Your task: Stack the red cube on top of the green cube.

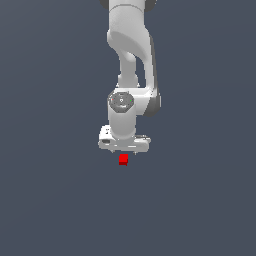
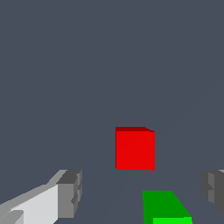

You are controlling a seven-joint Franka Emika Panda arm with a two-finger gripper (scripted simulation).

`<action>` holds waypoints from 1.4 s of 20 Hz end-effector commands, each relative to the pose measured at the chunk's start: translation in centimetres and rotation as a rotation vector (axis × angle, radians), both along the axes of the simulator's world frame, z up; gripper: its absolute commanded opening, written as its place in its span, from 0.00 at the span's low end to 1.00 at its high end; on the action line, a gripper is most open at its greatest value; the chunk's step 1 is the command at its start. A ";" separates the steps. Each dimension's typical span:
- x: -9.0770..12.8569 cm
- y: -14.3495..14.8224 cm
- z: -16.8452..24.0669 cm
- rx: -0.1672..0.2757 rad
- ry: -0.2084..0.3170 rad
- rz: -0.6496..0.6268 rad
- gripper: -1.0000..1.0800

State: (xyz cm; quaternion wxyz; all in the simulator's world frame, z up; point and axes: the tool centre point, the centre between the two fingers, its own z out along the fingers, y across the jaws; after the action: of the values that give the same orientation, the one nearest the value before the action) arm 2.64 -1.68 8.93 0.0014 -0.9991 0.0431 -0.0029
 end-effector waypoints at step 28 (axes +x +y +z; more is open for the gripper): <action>0.5 -0.5 -7.0 -0.003 0.006 -0.010 0.96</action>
State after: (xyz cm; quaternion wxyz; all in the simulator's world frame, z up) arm 3.08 -2.17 2.19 -0.0002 -0.9989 0.0479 0.0010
